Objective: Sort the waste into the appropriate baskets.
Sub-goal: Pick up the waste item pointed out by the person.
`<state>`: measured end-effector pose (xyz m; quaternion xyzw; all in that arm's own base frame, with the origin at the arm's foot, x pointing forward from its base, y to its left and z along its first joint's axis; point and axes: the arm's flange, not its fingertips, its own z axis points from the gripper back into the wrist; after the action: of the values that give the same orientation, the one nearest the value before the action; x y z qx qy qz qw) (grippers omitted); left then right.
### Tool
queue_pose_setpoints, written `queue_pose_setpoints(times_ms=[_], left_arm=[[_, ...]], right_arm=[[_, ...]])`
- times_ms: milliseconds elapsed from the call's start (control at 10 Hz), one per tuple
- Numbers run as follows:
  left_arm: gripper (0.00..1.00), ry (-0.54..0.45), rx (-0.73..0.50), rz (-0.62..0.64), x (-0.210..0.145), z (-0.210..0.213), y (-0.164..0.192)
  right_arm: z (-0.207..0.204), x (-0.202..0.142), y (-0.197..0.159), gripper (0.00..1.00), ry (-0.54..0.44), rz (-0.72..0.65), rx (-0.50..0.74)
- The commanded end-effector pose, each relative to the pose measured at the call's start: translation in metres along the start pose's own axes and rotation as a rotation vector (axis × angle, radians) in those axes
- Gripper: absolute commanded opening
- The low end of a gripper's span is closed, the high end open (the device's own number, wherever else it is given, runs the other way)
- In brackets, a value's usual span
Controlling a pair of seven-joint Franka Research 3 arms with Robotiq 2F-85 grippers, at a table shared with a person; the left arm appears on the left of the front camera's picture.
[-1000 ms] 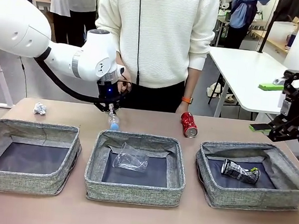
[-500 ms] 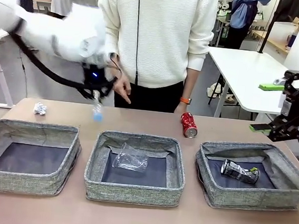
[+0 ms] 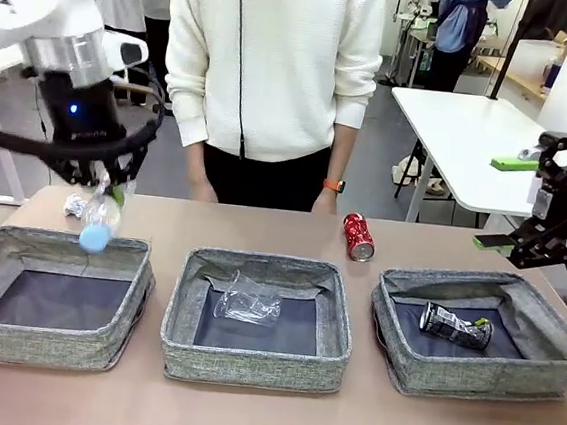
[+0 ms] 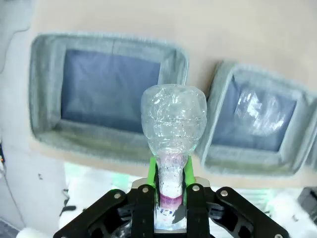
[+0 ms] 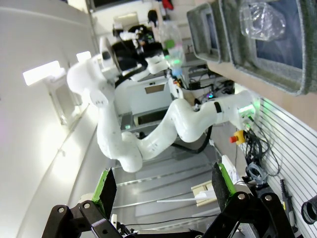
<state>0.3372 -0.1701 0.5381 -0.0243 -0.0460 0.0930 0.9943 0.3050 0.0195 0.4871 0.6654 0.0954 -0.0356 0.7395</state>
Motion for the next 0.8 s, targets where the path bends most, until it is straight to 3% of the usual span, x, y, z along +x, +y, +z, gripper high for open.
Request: queue_pose_setpoints(times_ms=[0,300,400,500,700], left_arm=[[0.0,-0.013,-0.013,0.034,0.035,-0.003,-0.002],[0.0,-0.013,-0.013,0.034,0.035,-0.003,-0.002],[0.22,-0.014,0.003,0.042,0.021,-0.004,0.004],[0.22,0.003,-0.048,-0.035,0.018,-0.006,-0.022],[0.22,-0.001,-0.053,-0.094,0.005,0.054,-0.094]], right_arm=[[-0.001,0.0,0.003,1.0,0.003,0.014,0.017],[-0.001,0.0,0.003,1.0,0.003,0.014,0.017],[-0.001,0.0,0.003,1.0,0.003,0.014,0.017],[-0.001,0.0,0.003,1.0,0.003,0.014,0.017],[-0.001,0.0,0.003,1.0,0.003,0.014,0.017]])
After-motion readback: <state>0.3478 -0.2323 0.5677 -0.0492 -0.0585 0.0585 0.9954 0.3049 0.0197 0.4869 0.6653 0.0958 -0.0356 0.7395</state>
